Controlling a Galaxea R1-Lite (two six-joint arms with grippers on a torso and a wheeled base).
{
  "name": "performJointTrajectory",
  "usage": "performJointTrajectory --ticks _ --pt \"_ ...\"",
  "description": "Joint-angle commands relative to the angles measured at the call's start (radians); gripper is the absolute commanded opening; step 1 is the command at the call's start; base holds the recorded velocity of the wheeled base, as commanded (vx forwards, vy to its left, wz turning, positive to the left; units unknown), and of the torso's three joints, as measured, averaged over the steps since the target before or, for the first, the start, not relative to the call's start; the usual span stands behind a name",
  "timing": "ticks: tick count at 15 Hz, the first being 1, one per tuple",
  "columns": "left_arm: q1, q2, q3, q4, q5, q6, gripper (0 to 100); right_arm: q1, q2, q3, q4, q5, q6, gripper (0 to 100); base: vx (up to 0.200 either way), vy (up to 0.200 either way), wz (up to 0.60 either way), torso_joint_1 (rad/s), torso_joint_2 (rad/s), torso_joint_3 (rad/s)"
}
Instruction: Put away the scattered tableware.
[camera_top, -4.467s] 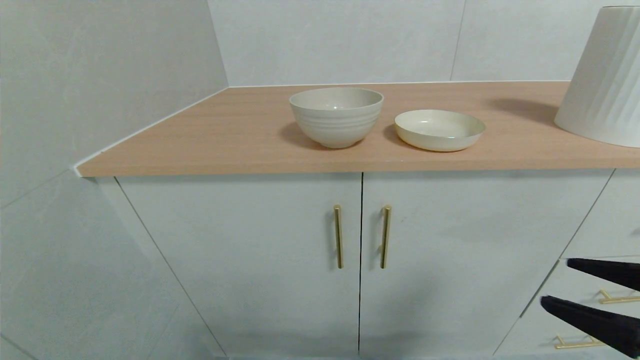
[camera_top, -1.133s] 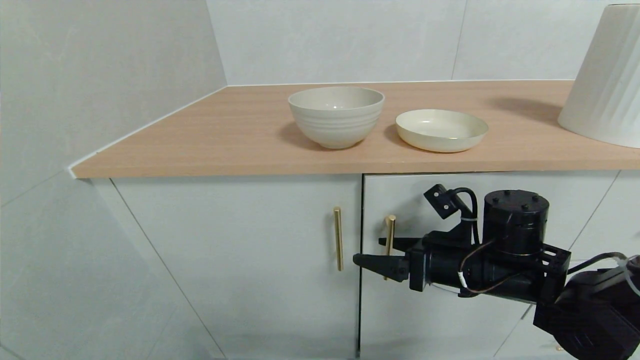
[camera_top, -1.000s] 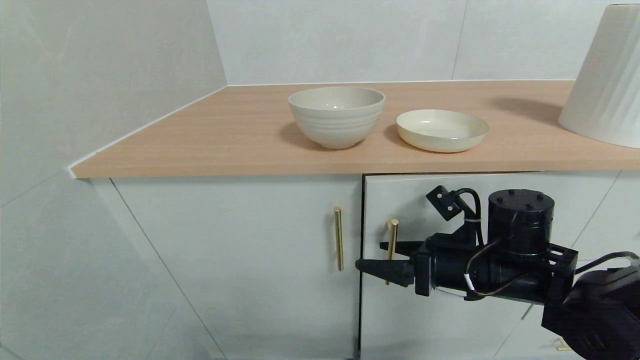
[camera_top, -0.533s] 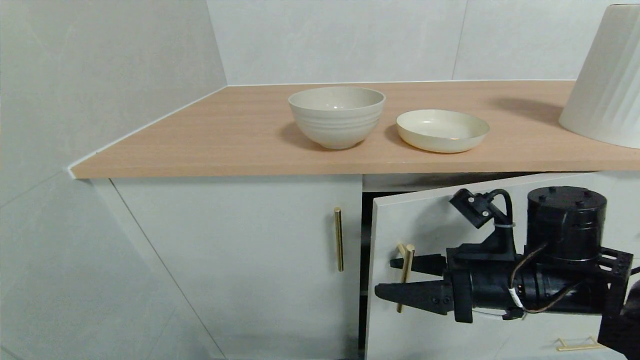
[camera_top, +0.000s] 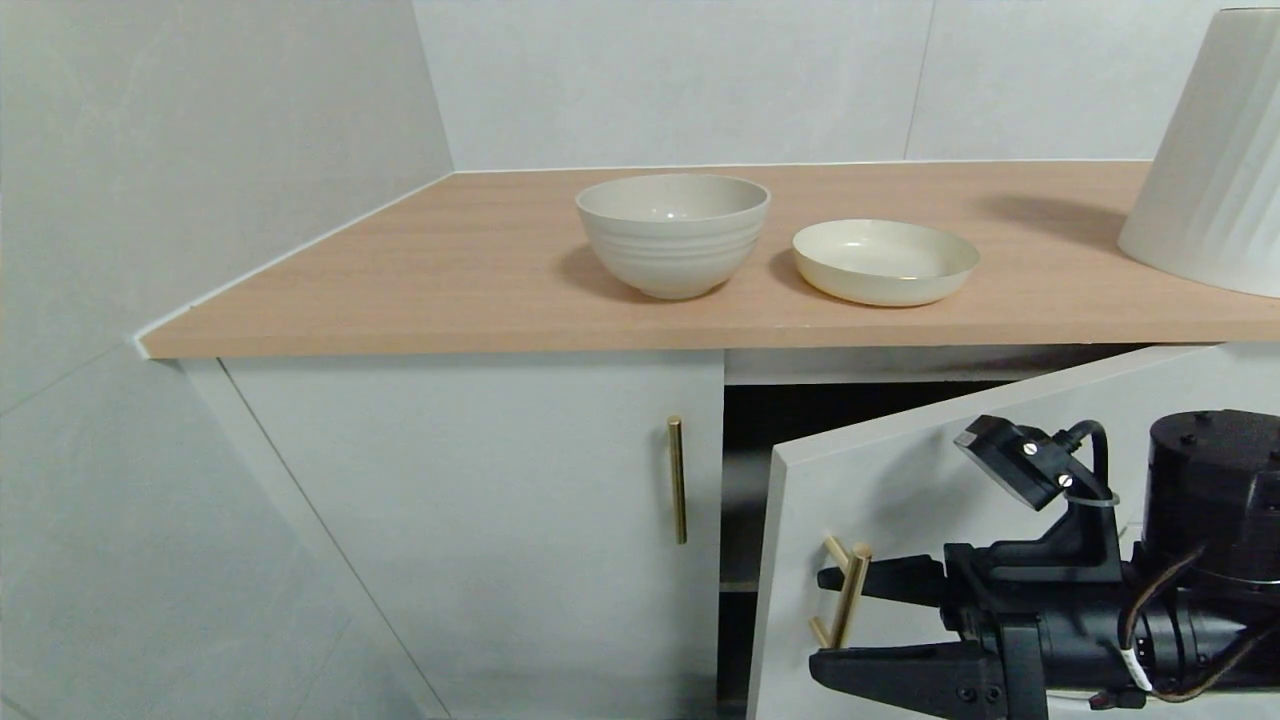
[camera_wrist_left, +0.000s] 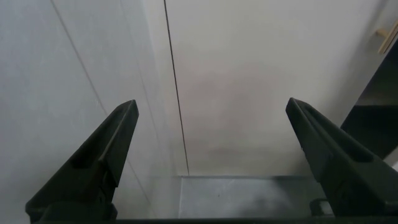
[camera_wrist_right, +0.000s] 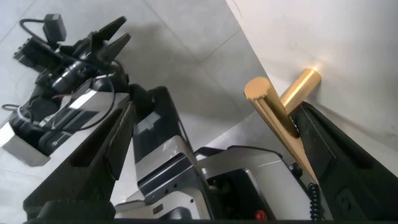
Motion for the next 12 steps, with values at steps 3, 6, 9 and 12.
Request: performJointTrajectory --ticks 3,6,9,12 --pt "0.000 0.000 -0.020 -0.009 -0.004 0.012 100 0.000 -0.008 0.007 -0.006 0.005 0.000 100 0.000 0.000 0.00 0.000 0.00 0.000" --pt "-0.004 0.046 -0.252 0.101 -0.108 0.015 100 0.002 -0.019 0.008 -0.006 0.005 0.000 100 0.000 0.000 0.00 0.000 0.00 0.000" --pt "-0.004 0.393 -0.509 0.199 -0.300 0.015 100 0.002 -0.027 0.007 -0.008 0.005 0.000 100 0.000 0.000 0.00 0.000 0.00 0.000" --pt "-0.004 0.753 -0.683 0.189 -0.366 0.015 100 0.002 -0.027 0.005 -0.008 0.005 0.000 100 0.000 0.000 0.00 0.000 0.00 0.000"
